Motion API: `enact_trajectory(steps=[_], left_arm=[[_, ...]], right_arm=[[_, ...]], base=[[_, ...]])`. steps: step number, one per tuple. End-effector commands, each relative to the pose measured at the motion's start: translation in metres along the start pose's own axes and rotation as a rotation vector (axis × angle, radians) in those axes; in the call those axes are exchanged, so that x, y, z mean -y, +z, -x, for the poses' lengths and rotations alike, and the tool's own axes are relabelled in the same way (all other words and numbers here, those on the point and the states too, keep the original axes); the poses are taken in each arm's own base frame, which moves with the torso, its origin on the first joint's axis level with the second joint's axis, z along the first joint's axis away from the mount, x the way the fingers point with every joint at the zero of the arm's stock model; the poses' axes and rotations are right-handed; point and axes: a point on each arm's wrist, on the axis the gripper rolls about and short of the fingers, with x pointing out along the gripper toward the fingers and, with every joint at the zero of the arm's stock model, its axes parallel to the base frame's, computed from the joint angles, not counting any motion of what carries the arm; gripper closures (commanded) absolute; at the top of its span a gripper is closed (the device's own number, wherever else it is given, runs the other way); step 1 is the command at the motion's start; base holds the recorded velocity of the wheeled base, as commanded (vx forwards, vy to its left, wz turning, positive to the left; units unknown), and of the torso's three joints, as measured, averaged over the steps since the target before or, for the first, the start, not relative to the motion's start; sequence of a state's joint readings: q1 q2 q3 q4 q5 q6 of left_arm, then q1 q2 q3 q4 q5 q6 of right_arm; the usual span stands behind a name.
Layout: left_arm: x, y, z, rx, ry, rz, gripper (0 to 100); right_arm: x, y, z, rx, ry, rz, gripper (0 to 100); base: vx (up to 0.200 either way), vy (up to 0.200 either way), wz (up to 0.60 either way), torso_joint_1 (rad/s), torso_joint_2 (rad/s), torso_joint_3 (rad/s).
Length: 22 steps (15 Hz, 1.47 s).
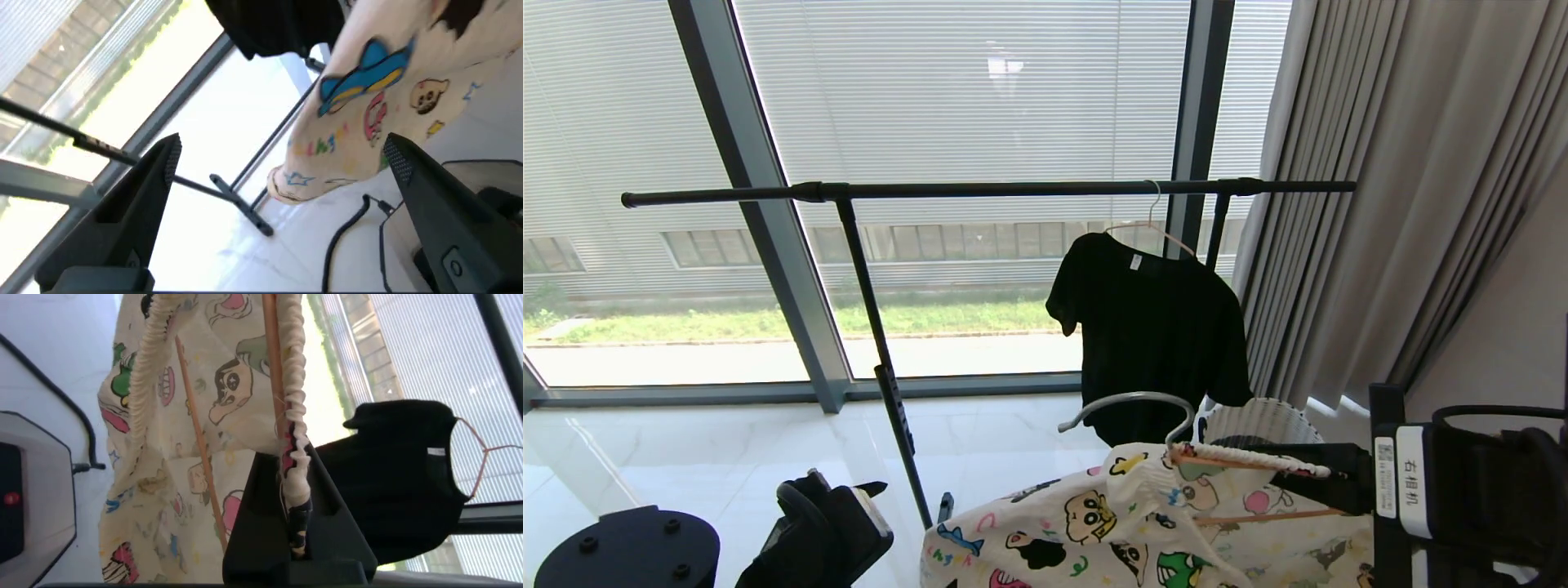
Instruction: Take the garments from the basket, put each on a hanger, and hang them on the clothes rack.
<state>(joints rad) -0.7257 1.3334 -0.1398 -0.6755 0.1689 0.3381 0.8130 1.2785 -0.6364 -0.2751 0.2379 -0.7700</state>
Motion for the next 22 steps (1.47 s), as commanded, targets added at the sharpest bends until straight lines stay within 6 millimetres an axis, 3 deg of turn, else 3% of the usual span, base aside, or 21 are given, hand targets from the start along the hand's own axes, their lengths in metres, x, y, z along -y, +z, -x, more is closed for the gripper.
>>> enact_trajectory(steps=[1, 9, 10, 18, 22], left_arm=[[-0.002, -0.008, -0.003, -0.046, 0.013, 0.054, 0], [0.009, -0.001, -0.012, -0.008, -0.044, 0.094, 0], [0.01, -0.003, -0.013, 0.002, -0.044, 0.099, 100], [0.002, -0.001, -0.019, -0.003, -0.001, 0.177, 100], [-0.025, -0.024, -0.02, -0.107, 0.153, 0.275, 100]], right_arm=[[0.001, 0.005, 0.011, 0.031, -0.03, 0.009, 100], [0.008, 0.017, 0.02, 0.082, -0.067, 0.025, 100], [0.008, 0.018, 0.022, 0.088, -0.073, 0.027, 100], [0.009, 0.021, 0.027, 0.103, -0.089, 0.028, 100], [0.01, 0.021, 0.03, 0.104, -0.101, 0.018, 100]], base=[[0.0, 0.0, 0.0, 0.0, 0.0, 0.0], [0.0, 0.0, 0.0, 0.0, 0.0, 0.0], [0.0, 0.0, 0.0, 0.0, 0.0, 0.0], [0.0, 0.0, 0.0, 0.0, 0.0, 0.0], [0.0, 0.0, 0.0, 0.0, 0.0, 0.0]])
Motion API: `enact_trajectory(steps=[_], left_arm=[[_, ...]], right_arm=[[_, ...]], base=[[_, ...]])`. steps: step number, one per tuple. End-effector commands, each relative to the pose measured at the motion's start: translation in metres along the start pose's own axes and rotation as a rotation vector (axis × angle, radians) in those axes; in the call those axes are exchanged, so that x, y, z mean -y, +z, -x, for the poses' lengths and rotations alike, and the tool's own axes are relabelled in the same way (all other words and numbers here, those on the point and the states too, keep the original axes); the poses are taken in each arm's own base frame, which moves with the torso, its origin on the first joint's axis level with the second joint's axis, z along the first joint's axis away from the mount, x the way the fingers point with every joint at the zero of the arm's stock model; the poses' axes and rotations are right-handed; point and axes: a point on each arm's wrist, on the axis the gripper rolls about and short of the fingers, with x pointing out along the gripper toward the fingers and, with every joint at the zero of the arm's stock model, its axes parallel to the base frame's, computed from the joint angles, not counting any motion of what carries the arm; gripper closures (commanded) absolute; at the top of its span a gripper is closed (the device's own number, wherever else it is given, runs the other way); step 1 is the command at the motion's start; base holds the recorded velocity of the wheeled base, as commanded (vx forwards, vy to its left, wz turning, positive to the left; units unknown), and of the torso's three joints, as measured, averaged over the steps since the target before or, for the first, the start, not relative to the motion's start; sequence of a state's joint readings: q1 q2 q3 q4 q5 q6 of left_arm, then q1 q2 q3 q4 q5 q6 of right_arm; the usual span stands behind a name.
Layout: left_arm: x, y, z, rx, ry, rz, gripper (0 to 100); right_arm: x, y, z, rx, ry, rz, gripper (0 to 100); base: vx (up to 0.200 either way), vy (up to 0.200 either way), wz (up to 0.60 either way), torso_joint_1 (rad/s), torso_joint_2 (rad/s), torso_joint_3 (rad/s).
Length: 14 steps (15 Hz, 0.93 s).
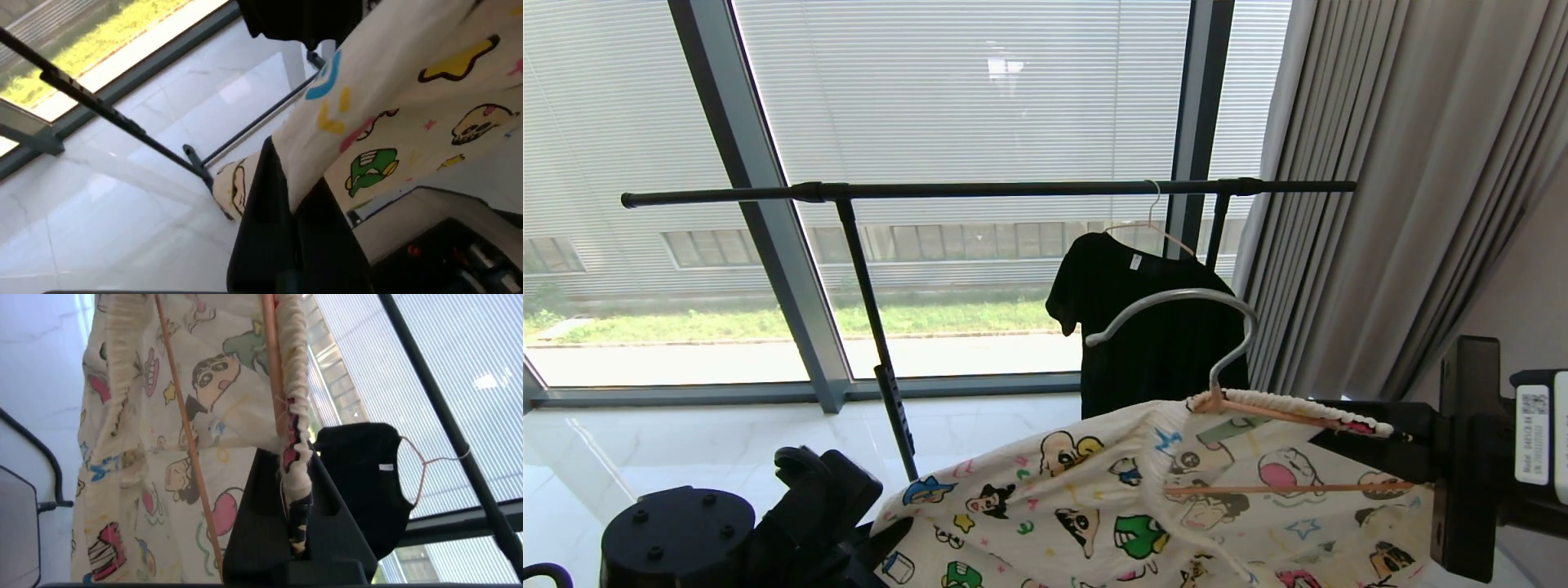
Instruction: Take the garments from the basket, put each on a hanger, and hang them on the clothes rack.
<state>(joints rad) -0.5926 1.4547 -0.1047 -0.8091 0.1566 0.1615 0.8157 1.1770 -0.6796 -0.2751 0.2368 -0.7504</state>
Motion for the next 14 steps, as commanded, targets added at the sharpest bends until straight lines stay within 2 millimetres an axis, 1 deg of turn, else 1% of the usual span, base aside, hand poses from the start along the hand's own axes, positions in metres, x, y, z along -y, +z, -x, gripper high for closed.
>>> enact_trajectory(steps=[1, 3, 5, 6, 9, 10, 12, 13, 14], left_arm=[[-0.022, -0.014, -0.003, -0.079, 0.119, 0.067, 100], [-0.026, -0.014, -0.004, -0.083, 0.138, 0.076, 100], [-0.024, -0.012, -0.003, -0.07, 0.129, 0.059, 100], [-0.024, -0.011, -0.003, -0.068, 0.128, 0.058, 0], [-0.024, -0.011, -0.003, -0.066, 0.132, 0.062, 0], [-0.025, -0.01, -0.003, -0.064, 0.154, 0.065, 0], [-0.03, -0.008, -0.004, -0.08, 0.277, 0.074, 0], [-0.035, -0.006, -0.004, -0.087, 0.372, 0.097, 0], [-0.039, -0.004, -0.003, -0.072, 0.408, 0.137, 0]], right_arm=[[0.001, 0.001, 0.002, 0.005, -0.011, -0.003, 100], [0.001, 0.001, 0.003, 0.006, -0.014, -0.006, 100], [0.002, 0.002, 0.002, 0.006, -0.014, -0.006, 100], [0.002, 0.002, 0.002, 0.007, -0.013, -0.005, 100], [0.002, 0.001, 0.001, 0.001, -0.01, -0.019, 100], [0.001, 0.0, 0.001, -0.006, -0.009, -0.059, 100], [-0.001, -0.004, 0.0, -0.05, -0.047, -0.167, 100], [-0.003, -0.007, 0.0, -0.08, -0.068, -0.263, 100], [-0.006, -0.011, 0.0, -0.108, -0.086, -0.341, 100]], base=[[0.0, 0.0, 0.0, 0.0, 0.0, 0.0], [0.0, 0.0, 0.0, 0.0, 0.0, 0.0], [0.0, 0.0, 0.0, 0.0, 0.0, 0.0], [0.0, 0.0, 0.0, 0.0, 0.0, 0.0], [0.0, 0.0, 0.0, 0.0, 0.0, 0.0], [0.0, 0.0, 0.0, 0.0, 0.0, 0.0], [0.0, 0.0, 0.0, 0.0, 0.0, 0.0], [0.0, 0.0, 0.0, 0.0, 0.0, 0.0], [0.0, 0.0, 0.0, 0.0, 0.0, 0.0]])
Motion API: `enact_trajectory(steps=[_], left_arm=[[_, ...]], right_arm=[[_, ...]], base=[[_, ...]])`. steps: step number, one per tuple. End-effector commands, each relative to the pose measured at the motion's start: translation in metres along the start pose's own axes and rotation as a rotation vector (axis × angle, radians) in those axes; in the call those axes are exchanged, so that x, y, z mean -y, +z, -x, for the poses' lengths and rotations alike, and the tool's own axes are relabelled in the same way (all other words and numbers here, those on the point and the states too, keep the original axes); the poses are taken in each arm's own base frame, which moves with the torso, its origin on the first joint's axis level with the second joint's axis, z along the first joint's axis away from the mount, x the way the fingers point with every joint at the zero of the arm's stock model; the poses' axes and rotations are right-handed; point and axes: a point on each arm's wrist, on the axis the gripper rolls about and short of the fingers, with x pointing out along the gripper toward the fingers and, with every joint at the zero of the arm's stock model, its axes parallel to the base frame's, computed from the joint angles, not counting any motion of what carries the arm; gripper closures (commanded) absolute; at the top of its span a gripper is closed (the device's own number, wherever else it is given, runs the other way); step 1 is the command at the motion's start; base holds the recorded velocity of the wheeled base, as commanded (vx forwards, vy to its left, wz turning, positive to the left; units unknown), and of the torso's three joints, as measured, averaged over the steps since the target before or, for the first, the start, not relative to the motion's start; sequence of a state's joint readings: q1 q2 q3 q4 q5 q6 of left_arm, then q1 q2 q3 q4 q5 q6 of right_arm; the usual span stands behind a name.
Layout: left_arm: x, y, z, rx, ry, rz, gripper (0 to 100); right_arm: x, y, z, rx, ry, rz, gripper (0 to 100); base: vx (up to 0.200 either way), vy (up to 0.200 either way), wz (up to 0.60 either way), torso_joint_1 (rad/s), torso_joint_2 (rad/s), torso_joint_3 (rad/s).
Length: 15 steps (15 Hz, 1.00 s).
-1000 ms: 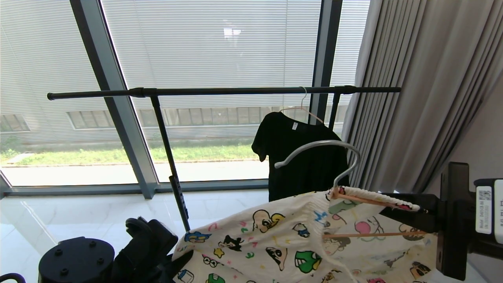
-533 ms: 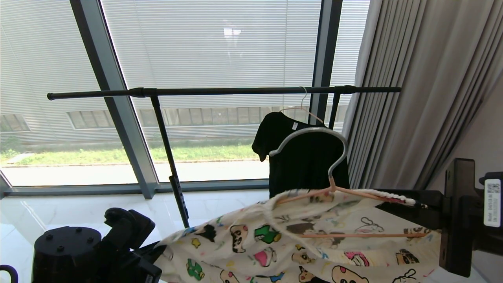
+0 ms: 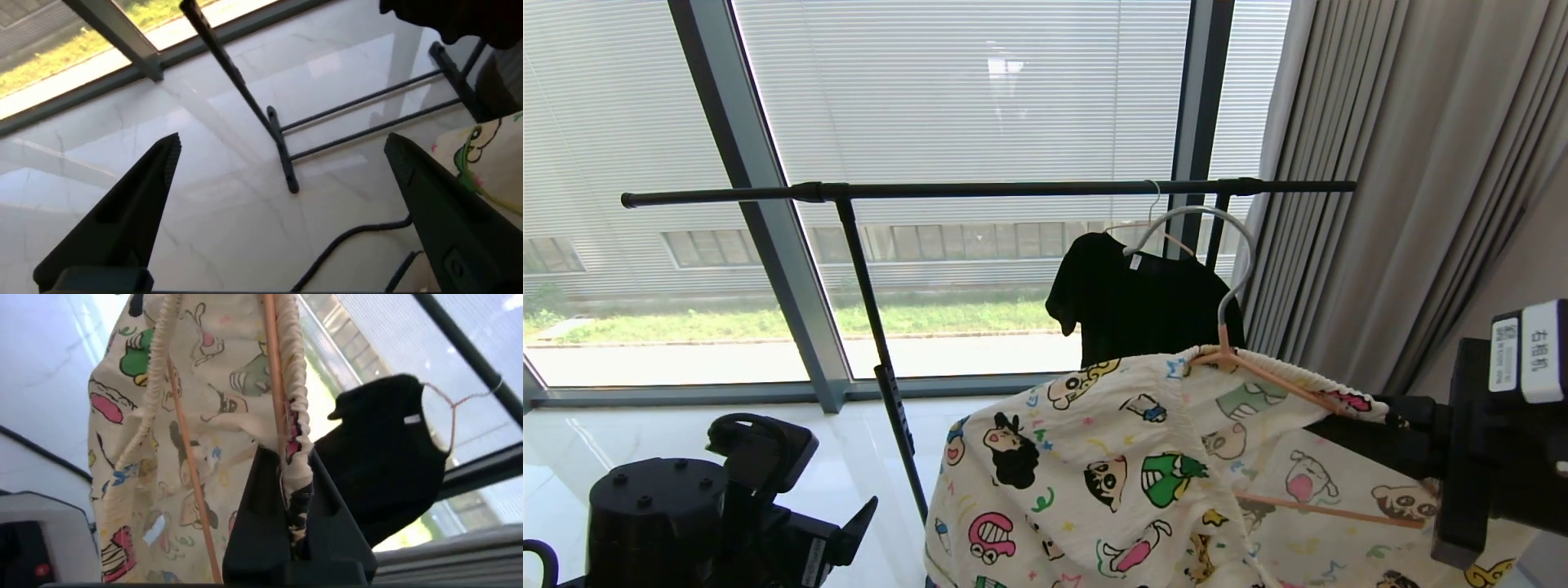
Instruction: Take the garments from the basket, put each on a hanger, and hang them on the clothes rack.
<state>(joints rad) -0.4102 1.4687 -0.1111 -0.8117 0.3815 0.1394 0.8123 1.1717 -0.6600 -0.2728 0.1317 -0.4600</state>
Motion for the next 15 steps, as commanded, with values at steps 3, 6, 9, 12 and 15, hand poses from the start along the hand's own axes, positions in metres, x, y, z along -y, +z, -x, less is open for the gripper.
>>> enact_trajectory(steps=[3, 6, 9, 12, 15], left_arm=[[-0.018, 0.007, 0.002, 0.031, 0.128, 0.108, 0], [-0.024, 0.009, 0.009, 0.062, 0.176, 0.127, 0], [-0.025, 0.011, 0.01, 0.074, 0.178, 0.129, 0], [-0.025, 0.012, 0.011, 0.081, 0.179, 0.132, 0], [-0.026, 0.012, 0.011, 0.083, 0.179, 0.134, 0]], right_arm=[[-0.007, -0.023, -0.013, -0.144, -0.089, -0.384, 100], [-0.009, -0.038, -0.038, -0.26, -0.202, -0.61, 100], [-0.005, -0.047, -0.08, -0.342, -0.346, -0.717, 100], [0.012, -0.024, -0.118, -0.167, -0.457, -0.813, 100], [0.015, -0.016, -0.118, -0.101, -0.448, -0.775, 100]], base=[[0.0, 0.0, 0.0, 0.0, 0.0, 0.0], [0.0, 0.0, 0.0, 0.0, 0.0, 0.0], [0.0, 0.0, 0.0, 0.0, 0.0, 0.0], [0.0, 0.0, 0.0, 0.0, 0.0, 0.0], [0.0, 0.0, 0.0, 0.0, 0.0, 0.0]])
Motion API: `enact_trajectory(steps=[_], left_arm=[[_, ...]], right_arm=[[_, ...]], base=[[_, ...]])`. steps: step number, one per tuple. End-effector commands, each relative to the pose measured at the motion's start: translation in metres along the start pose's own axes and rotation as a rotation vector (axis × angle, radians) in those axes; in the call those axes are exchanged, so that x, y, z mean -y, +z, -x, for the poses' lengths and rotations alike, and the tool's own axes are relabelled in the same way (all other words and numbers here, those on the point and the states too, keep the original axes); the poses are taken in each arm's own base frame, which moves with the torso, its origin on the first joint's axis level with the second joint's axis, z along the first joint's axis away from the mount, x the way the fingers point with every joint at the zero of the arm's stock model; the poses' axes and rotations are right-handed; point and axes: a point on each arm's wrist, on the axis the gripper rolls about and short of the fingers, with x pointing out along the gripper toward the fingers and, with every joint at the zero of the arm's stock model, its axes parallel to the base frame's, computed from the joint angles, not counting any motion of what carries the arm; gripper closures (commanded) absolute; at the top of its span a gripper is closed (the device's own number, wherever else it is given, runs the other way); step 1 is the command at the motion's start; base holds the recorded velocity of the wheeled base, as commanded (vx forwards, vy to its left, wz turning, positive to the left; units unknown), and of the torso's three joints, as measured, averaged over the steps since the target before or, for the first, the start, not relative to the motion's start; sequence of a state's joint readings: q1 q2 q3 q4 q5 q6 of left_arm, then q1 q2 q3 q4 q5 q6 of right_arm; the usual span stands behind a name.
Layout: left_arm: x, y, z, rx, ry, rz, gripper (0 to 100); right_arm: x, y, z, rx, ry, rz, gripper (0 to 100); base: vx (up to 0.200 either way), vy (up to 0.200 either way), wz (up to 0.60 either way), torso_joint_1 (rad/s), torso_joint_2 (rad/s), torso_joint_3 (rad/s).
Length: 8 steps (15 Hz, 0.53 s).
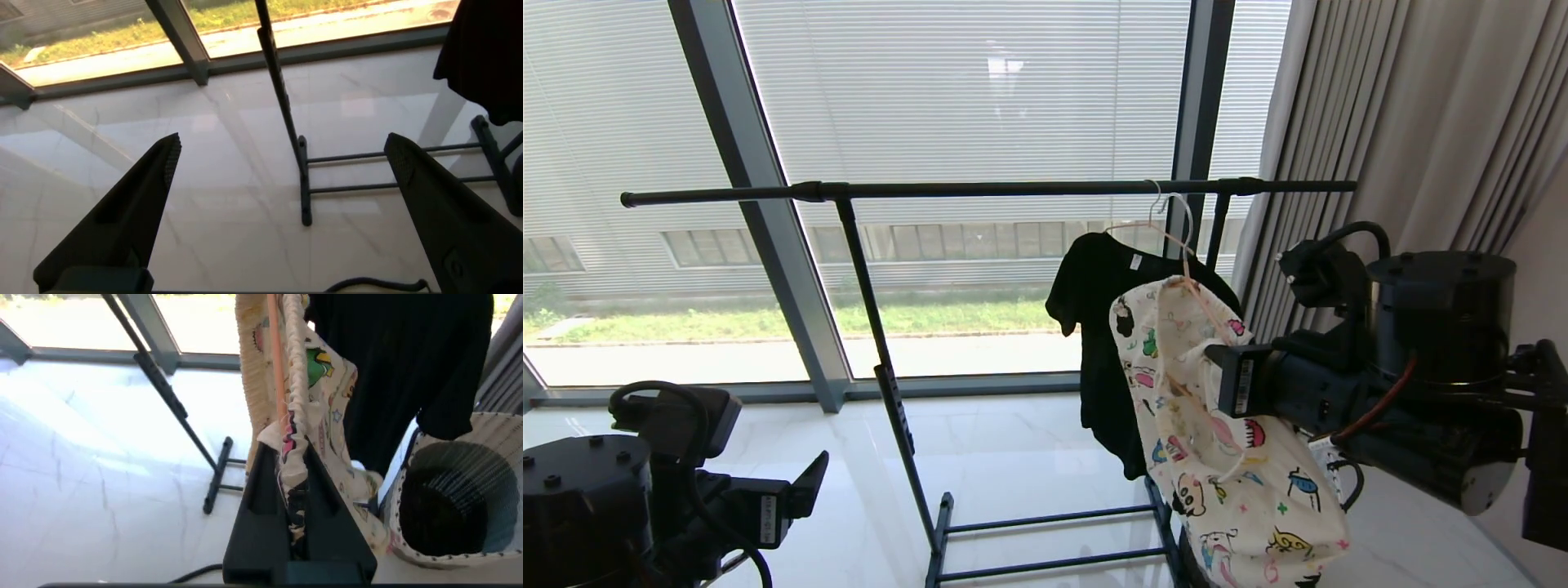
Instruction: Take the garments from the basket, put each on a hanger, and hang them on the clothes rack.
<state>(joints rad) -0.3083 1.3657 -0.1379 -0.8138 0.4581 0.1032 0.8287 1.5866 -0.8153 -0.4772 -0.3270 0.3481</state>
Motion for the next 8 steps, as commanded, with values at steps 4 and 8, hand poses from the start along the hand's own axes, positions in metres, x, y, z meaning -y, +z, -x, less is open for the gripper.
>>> enact_trajectory(steps=[4, 8], left_arm=[[0.0, 0.0, 0.001, 0.003, -0.001, 0.004, 0], [0.0, 0.0, 0.001, 0.006, 0.0, 0.006, 0]], right_arm=[[-0.003, 0.003, -0.001, 0.013, 0.031, 0.064, 100], [-0.005, 0.008, 0.0, 0.039, 0.109, 0.109, 100]], base=[[0.15, 0.0, 0.0, -0.001, 0.0, 0.001], [0.2, 0.0, 0.0, 0.007, 0.0, -0.001]])
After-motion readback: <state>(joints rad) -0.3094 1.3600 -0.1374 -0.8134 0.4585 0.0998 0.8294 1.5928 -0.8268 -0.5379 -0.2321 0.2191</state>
